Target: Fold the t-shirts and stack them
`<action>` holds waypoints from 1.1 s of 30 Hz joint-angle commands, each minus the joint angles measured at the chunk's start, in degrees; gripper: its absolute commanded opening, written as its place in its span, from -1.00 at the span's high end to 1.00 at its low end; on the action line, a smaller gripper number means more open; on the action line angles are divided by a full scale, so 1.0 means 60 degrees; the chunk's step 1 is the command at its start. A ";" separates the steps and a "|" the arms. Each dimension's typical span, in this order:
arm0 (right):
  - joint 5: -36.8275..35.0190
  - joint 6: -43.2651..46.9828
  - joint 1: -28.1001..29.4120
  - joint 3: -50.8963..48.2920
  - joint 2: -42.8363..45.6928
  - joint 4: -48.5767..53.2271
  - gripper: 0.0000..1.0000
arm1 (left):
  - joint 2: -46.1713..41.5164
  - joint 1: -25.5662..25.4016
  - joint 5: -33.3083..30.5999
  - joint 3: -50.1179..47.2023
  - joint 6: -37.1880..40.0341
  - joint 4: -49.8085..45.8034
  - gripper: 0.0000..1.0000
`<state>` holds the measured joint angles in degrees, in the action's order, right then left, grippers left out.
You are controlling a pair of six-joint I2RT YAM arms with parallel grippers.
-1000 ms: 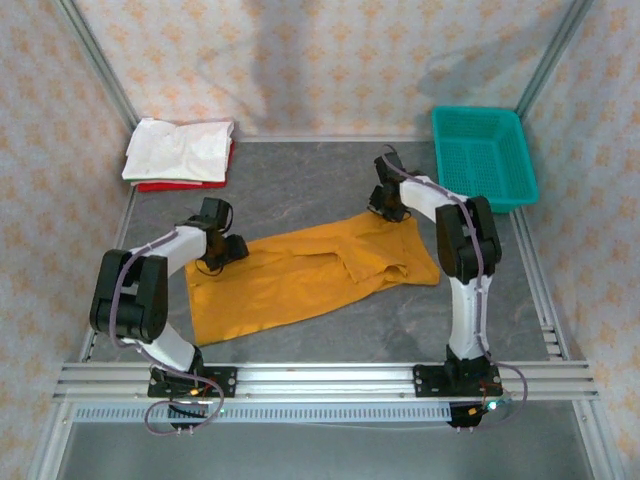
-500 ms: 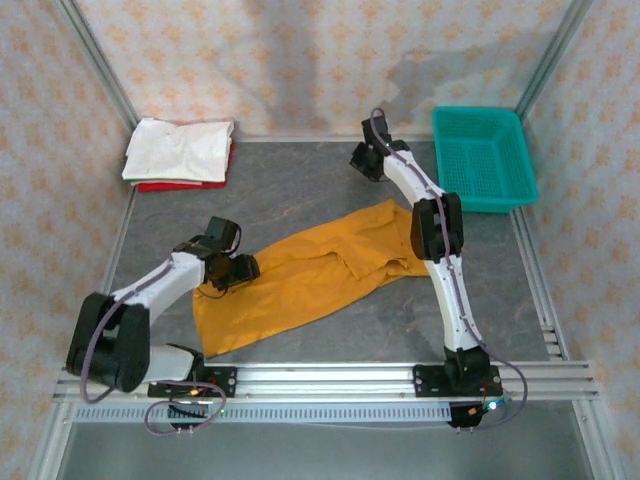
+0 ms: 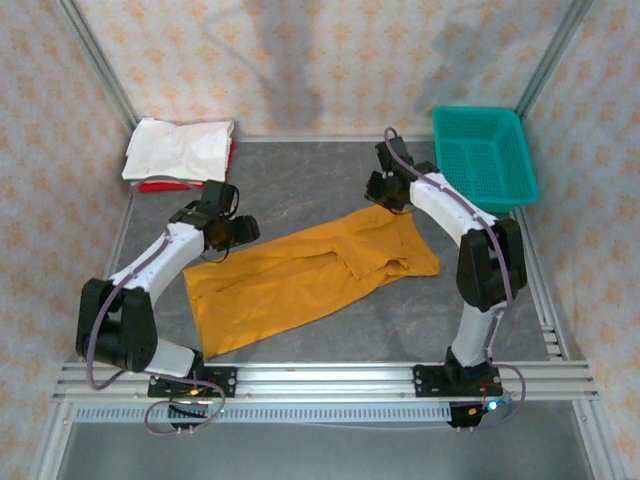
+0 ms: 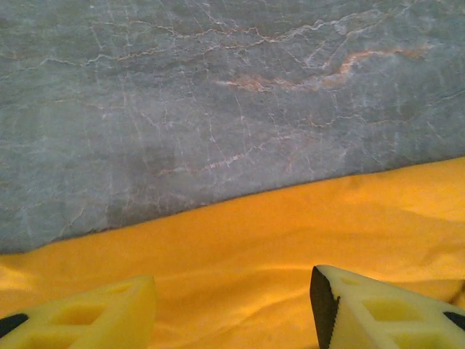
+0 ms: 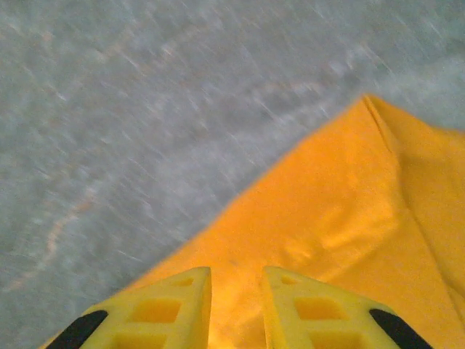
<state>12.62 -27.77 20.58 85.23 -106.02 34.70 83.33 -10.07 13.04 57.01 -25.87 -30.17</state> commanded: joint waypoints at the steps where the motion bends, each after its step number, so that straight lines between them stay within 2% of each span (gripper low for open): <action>1: -0.0324 0.0151 -0.0020 -0.0844 -0.0233 -0.0064 0.50 | 0.0540 0.0102 -0.0326 0.0485 0.0312 0.0339 -0.18; 4: -0.0351 0.0059 -0.0020 -0.1030 -0.0631 -0.0508 0.50 | 0.1066 0.0139 -0.0327 0.0735 0.0218 0.0519 -0.18; 8: -0.0435 0.0002 -0.0054 -0.0493 -0.1749 -0.0712 0.50 | 0.1193 0.0155 -0.0429 0.0718 0.0057 0.0707 -0.18; 12: -0.0041 -0.0266 -0.0162 0.0496 -0.3049 -0.1080 0.50 | 0.0644 0.0183 -0.0728 0.0427 0.0035 0.0810 -0.18; 14: 0.0239 -0.0333 -0.0165 0.1359 -0.3742 -0.1111 0.50 | 0.0159 0.0172 -0.0253 0.0192 0.0400 0.1011 -0.18; 17: 0.0654 -0.0558 -0.0176 0.3198 -0.5089 -0.1131 0.50 | -0.0968 0.0096 -0.0136 -0.0344 0.0718 0.1039 -0.23; 20: 0.1112 -0.0715 -0.0165 0.6026 -0.6764 -0.0823 0.50 | -0.2038 0.0082 0.0222 -0.0797 0.0971 0.0803 -0.29; 23: 0.1770 -0.0792 -0.0232 1.0069 -0.8765 0.0235 0.49 | -0.2683 -0.0050 0.1127 -0.1151 0.1321 0.0636 -0.35; 24: 0.1974 -0.0833 -0.0241 1.1680 -0.9349 0.0577 0.48 | -0.2741 -0.0128 0.1202 -0.1140 0.1425 0.0459 -0.35; 25: 0.2141 -0.0910 -0.0277 1.2578 -0.9633 0.0627 0.43 | -0.2737 -0.0179 0.1177 -0.1116 0.1503 0.0250 -0.35; 26: 0.2231 -0.1024 -0.0308 1.2712 -0.9527 0.0388 0.39 | -0.2708 -0.0238 0.1065 -0.1076 0.1526 0.0125 -0.35; 29: 0.2387 -0.0808 -0.0327 1.1474 -0.8140 -0.0412 0.26 | -0.2547 -0.0269 0.0470 -0.1079 0.1358 0.0211 -0.35; 33: 0.2320 0.0386 -0.0114 0.9496 -0.5805 -0.0028 0.18 | -0.2106 -0.0240 0.0286 -0.1095 0.1095 0.1167 -0.30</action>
<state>25.78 -30.39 19.07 145.60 -153.95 33.12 69.12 -11.64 16.71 50.92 -19.25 -26.17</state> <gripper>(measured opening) 0.404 0.656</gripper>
